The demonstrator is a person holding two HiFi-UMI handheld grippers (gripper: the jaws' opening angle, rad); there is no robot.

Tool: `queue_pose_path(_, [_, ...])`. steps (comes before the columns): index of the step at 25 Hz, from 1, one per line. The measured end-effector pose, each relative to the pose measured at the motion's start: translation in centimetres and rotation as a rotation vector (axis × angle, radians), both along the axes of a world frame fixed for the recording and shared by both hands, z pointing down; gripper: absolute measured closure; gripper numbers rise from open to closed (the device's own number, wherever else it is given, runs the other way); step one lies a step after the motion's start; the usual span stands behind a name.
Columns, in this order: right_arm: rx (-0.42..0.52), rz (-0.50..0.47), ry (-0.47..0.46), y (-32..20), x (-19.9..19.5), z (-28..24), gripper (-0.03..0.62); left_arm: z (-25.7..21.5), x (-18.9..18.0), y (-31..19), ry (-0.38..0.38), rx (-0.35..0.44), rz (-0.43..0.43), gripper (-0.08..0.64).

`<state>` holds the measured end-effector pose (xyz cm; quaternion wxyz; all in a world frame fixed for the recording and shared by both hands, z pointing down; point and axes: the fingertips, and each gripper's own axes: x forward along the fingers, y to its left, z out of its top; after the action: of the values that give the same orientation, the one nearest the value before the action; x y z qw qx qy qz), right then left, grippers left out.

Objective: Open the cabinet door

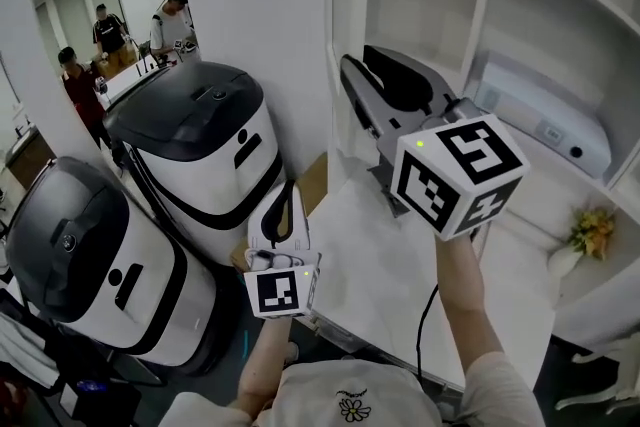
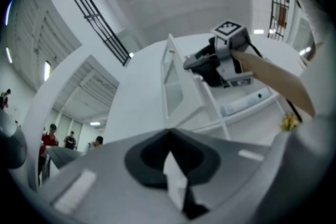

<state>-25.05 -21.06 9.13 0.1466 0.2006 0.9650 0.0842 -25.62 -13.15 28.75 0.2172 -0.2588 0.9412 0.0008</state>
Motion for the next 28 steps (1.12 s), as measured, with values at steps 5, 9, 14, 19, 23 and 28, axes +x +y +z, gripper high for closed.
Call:
queue_pose_path(5, [0.019,0.044,-0.033,4.1,-1.1,0.0,0.499,0.1,-1.1,4.4,0.008,0.009,-0.013,0.552])
queue_pose_path(9, [0.007,0.099,-0.043,5.9,-1.9,0.0,0.499,-0.4,-2.3,6.8,-0.008,0.021,0.002,0.552])
queue_pose_path(14, [0.031,0.148,-0.045,8.1,-3.1,0.2,0.497,-1.2,-4.1,8.4,-0.031,0.031,0.038,0.552])
queue_pose_path(19, [0.024,0.203,-0.058,9.8,-4.1,0.2,0.497,-2.1,-5.9,9.4,-0.059,0.001,0.082,0.552])
queue_pose_path(23, [0.029,0.242,-0.058,11.0,-4.9,0.2,0.497,-3.5,-7.1,11.5,-0.098,0.032,0.102,0.552])
queue_pose_path(28, [0.041,0.277,-0.063,12.9,-6.5,0.2,0.497,-3.7,-9.2,13.7,-0.117,0.017,0.118,0.552])
